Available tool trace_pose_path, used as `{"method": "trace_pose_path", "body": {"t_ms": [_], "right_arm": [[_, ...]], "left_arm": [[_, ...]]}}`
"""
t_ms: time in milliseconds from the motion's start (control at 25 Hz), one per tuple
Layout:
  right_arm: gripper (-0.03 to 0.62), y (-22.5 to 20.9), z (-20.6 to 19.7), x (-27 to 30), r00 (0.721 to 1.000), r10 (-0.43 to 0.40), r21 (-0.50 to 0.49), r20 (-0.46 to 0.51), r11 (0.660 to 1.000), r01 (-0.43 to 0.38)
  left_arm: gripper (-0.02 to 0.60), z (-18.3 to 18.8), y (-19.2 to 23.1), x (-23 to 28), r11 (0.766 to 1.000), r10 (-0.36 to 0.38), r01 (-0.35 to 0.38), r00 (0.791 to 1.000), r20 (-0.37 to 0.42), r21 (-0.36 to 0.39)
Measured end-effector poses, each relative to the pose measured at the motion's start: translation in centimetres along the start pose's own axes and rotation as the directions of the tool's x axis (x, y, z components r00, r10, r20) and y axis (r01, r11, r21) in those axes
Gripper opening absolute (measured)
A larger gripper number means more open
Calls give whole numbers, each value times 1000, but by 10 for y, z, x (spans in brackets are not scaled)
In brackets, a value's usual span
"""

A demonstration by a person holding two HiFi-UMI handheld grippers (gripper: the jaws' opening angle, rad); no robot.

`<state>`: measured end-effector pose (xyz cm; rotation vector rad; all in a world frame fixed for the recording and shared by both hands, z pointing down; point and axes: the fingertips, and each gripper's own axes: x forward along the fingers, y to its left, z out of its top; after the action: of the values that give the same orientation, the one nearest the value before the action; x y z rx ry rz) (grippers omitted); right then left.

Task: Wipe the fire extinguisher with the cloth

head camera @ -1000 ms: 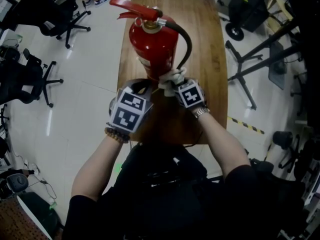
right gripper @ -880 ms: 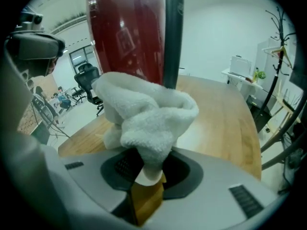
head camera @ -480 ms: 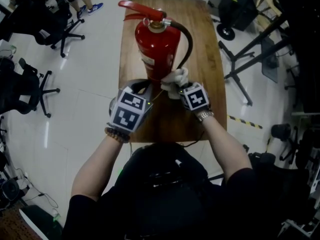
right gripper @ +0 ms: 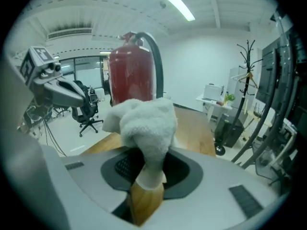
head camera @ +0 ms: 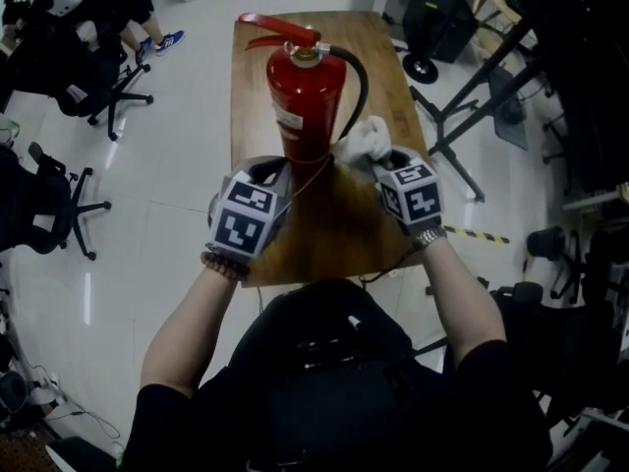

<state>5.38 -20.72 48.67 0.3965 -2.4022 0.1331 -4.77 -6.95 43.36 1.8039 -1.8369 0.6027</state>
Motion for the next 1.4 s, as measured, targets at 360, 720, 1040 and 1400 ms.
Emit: {"method": "trace_pose_path", "body": {"t_ms": [360, 720, 1040, 1400], "right_arm": [[117, -30, 73, -55, 985, -78, -40, 154, 996, 86], [118, -56, 138, -67, 968, -10, -160, 250, 986, 52], [117, -65, 178, -56, 946, 135, -275, 295, 960, -51], [117, -34, 200, -41, 885, 370, -420, 284, 877, -232]], "left_arm": [[-2, 10, -4, -12, 1000, 14, -14, 999, 44, -7], [-2, 30, -8, -1, 993, 104, -100, 992, 66, -65], [-2, 46, -11, 15, 976, 196, -191, 979, 46, -106], [-2, 54, -10, 20, 952, 282, -278, 959, 19, -132]]}}
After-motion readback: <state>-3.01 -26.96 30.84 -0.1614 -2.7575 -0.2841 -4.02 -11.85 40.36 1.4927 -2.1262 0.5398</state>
